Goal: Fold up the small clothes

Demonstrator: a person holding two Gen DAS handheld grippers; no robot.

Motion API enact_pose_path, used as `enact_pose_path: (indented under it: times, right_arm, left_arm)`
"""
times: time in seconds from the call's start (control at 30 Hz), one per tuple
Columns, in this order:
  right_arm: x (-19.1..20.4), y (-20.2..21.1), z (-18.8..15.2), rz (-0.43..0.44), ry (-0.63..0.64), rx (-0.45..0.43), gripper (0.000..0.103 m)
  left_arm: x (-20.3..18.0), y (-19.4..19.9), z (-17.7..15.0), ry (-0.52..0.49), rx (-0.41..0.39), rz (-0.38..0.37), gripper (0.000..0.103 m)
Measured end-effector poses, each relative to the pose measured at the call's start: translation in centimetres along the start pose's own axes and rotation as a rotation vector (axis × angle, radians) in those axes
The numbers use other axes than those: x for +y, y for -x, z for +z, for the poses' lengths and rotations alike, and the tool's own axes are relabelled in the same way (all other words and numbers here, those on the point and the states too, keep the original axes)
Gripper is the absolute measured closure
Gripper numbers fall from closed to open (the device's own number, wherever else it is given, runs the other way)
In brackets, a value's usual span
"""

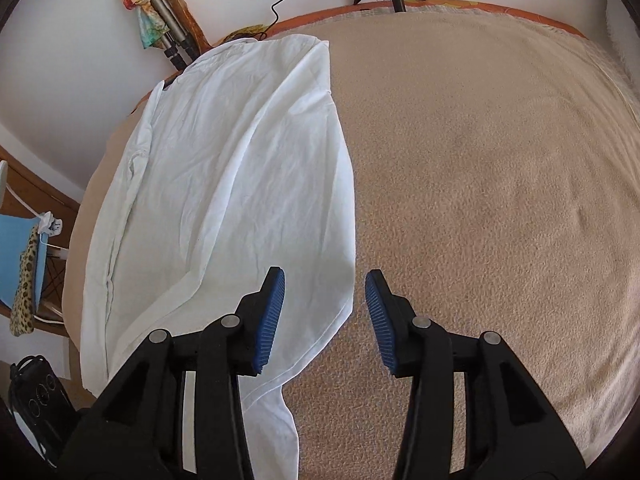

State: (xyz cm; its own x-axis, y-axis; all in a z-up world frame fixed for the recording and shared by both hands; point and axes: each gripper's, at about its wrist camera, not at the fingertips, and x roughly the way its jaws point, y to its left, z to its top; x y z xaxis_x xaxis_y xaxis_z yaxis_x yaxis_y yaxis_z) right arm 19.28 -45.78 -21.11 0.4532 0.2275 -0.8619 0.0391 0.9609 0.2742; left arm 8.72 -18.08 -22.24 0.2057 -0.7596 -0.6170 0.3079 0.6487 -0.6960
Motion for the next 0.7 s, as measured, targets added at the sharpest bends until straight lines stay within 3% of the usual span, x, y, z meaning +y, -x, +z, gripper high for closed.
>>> enact_pose_path:
  times: [0.03, 0.07, 0.2, 0.27, 0.4, 0.5, 0.57, 0.7]
  right_arm:
    - [0.1, -0.5, 0.1, 0.004, 0.005, 0.006, 0.086]
    - [0.5, -0.8, 0.2, -0.004, 0.017, 0.008, 0.095]
    - [2.0, -0.1, 1.1, -0.023, 0.078, -0.045, 0.097]
    - [2.4, 0.5, 1.6, -0.025, 0.097, -0.076, 0.098]
    - [2.6, 0.0, 2.2, -0.078, 0.115, -0.067, 0.098]
    - [2.1, 0.3, 1.8, -0.062, 0.1, -0.054, 0.098]
    - [1.2, 1.2, 1.0, -0.024, 0.063, -0.054, 0.08]
    - [-0.5, 4.4, -1.6, 0.039, 0.008, -0.126, 0.064]
  left_arm:
    - [0.0, 0.1, 0.0, 0.024, 0.001, -0.024, 0.102]
    - [-0.1, 0.3, -0.1, 0.045, 0.002, -0.051, 0.103]
    - [-0.4, 1.7, -1.0, 0.176, 0.009, -0.239, 0.103]
    - [-0.9, 2.1, -1.6, 0.136, 0.002, -0.198, 0.103]
    - [0.3, 1.1, -2.8, 0.107, 0.038, -0.042, 0.103]
    - [0.0, 1.7, -3.5, 0.048, 0.028, 0.051, 0.083]
    - [-0.9, 2.9, -3.7, -0.003, 0.0, 0.084, 0.076]
    - [-3.9, 4.6, -3.8, -0.151, -0.077, 0.164, 0.073]
